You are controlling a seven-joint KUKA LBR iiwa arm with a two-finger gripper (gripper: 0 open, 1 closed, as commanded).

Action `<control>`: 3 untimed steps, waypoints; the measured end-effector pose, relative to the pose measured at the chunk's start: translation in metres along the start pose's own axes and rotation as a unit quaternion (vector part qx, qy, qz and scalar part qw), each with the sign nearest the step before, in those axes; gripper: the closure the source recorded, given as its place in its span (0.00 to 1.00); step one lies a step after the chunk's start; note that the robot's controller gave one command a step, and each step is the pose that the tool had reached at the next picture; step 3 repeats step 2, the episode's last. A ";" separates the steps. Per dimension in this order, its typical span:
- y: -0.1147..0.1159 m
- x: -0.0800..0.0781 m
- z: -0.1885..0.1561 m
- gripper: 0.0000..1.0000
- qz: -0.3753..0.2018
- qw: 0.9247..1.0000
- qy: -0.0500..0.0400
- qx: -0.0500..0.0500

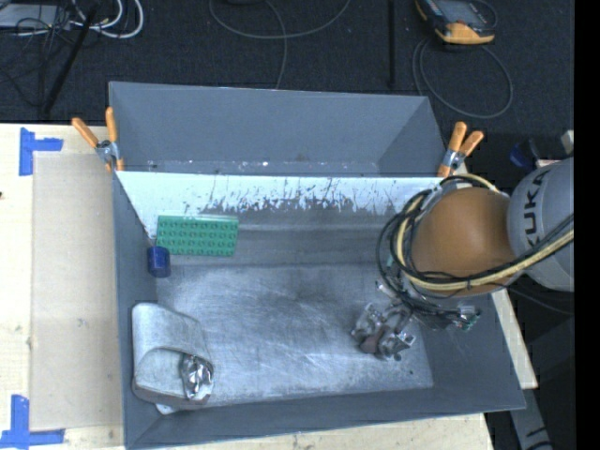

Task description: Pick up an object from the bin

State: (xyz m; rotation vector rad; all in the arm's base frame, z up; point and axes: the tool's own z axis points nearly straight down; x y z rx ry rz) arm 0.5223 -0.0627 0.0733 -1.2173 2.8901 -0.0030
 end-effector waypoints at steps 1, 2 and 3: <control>0.012 0.039 -0.040 1.00 -0.017 1.000 0.003 -0.002; 0.014 0.045 -0.179 1.00 -0.021 1.000 0.000 0.001; 0.014 0.045 -0.179 1.00 -0.021 1.000 0.000 0.001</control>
Offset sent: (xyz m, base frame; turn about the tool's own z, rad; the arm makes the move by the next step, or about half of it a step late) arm -0.0348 -0.0188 0.0385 -0.0377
